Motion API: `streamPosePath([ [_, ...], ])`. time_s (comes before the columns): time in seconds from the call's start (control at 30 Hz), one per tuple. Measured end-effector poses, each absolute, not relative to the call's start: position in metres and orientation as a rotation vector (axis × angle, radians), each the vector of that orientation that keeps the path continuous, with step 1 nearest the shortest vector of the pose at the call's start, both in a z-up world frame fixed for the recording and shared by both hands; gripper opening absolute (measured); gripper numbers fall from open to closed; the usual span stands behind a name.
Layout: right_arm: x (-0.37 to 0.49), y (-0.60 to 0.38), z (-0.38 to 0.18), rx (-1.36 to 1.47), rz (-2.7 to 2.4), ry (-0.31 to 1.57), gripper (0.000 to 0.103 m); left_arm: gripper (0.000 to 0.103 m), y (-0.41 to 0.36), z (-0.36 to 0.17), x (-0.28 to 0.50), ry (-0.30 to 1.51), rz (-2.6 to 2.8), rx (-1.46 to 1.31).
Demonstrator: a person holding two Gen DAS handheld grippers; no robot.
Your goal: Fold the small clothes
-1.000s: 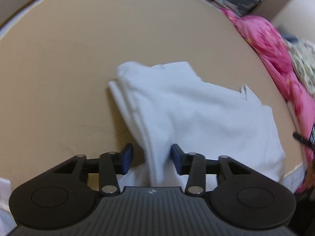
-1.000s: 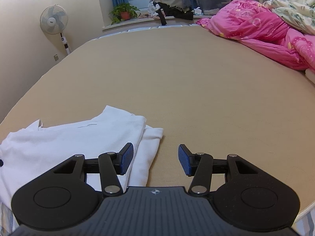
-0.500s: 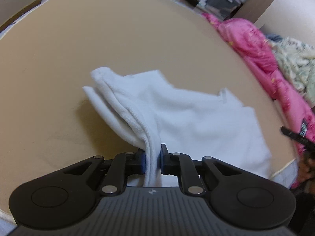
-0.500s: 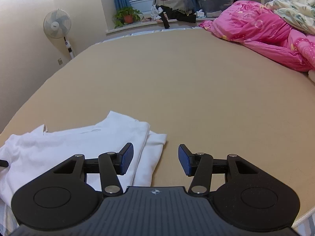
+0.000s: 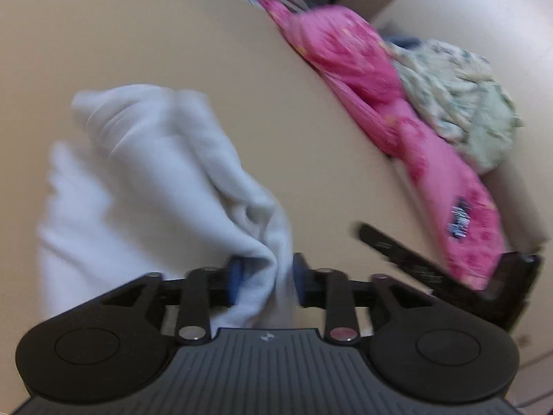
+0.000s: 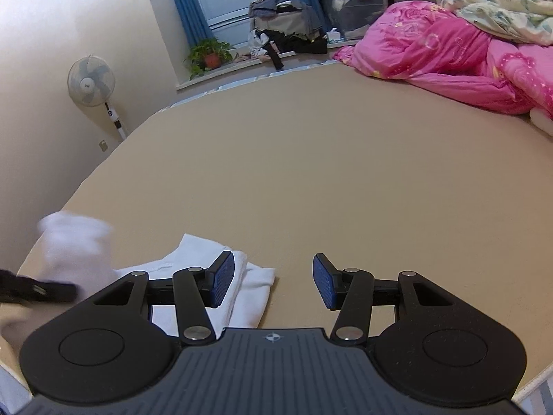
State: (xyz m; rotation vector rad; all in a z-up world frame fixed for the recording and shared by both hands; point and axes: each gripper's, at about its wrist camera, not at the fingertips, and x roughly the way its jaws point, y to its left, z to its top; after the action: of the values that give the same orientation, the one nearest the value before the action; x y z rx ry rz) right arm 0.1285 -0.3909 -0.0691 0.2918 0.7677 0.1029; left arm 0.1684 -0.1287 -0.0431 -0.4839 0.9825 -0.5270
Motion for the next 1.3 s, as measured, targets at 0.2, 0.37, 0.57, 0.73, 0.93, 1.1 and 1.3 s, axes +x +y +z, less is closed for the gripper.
streamPosePath([
  [0.2,0.126,-0.396,-0.072,0.332,0.132,0.784,0.052,0.045,-0.090,-0.037,0.145,0.858,-0.519,-0.442],
  [0.37,0.135,-0.385,-0.085,0.423,0.248,0.884,0.053,0.041,-0.051,-0.075,0.122,0.923,-0.416,-0.390],
  [0.57,0.142,-0.353,-0.120,0.537,0.416,1.161,0.053,0.041,-0.046,-0.102,0.094,0.946,-0.444,-0.239],
  [0.73,0.141,-0.339,-0.138,0.500,0.377,1.275,0.053,0.041,-0.025,-0.074,0.075,0.875,-0.490,-0.010],
  [0.93,0.139,-0.333,-0.143,0.505,0.377,1.295,0.046,0.041,-0.003,-0.061,0.058,0.806,-0.528,-0.023],
  [1.1,0.128,-0.334,-0.133,0.488,0.405,1.218,0.018,0.040,0.012,-0.092,0.064,0.875,-0.470,-0.243],
  [1.3,0.107,-0.363,-0.070,0.501,0.518,0.833,0.011,0.040,0.007,-0.075,0.065,0.785,-0.504,-0.230],
])
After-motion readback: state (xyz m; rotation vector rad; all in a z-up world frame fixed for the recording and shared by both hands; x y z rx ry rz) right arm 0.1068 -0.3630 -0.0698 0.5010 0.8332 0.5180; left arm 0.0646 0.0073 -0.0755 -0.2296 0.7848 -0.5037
